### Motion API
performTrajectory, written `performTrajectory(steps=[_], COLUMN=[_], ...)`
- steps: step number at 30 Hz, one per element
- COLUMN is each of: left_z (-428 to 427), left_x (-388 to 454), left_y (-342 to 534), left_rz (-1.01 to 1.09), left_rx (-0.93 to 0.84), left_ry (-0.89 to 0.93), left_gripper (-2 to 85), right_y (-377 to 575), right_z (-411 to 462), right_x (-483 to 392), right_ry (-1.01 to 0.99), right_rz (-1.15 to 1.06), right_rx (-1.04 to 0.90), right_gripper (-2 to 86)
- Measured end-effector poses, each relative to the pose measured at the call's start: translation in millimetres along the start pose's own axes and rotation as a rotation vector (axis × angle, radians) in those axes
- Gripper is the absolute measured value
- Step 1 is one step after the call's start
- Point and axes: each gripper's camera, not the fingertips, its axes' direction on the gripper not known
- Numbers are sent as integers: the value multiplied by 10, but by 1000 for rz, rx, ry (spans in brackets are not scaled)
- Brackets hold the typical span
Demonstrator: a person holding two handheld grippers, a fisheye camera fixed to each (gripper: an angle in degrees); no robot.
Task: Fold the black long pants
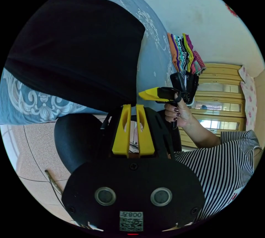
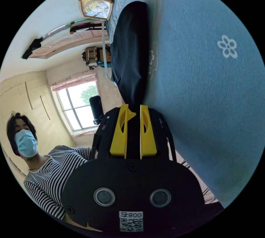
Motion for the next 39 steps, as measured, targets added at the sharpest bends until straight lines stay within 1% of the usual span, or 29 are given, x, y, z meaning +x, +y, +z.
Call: performTrajectory(steps=[10, 14, 17, 20, 23, 25, 28, 31, 36, 39], left_z=[-240, -333, -464, -732, -1079, -1346, -1604, -1790, -2031, -2189], left_x=[61, 108, 109, 61, -112, -350, -631, -788, -833, -749], left_y=[53, 76, 123, 264, 448, 598, 740, 790, 732, 643], left_rz=[64, 87, 95, 77, -4, -142, -303, -403, -501, -513], left_rx=[58, 67, 81, 170, 306, 429, 570, 679, 760, 775], left_ry=[56, 55, 100, 130, 166, 212, 297, 383, 465, 499], left_gripper=[22, 19, 14, 16, 33, 65, 104, 130, 140, 132], right_y=[130, 151, 198, 256, 294, 312, 340, 373, 483, 601], right_z=[64, 112, 82, -15, -114, -161, -225, -288, -447, -539], right_x=[480, 636, 665, 579, 474, 422, 334, 261, 282, 386], right_ry=[-130, -177, -161, -153, -175, -191, -212, -220, -217, -227], right_rz=[32, 55, 53, 3, -42, -60, -94, -122, -150, -145], right_rx=[0, -2, -2, -3, 5, 8, 9, 8, 14, 18], right_gripper=[86, 63, 37, 26, 21, 19, 16, 14, 12, 11])
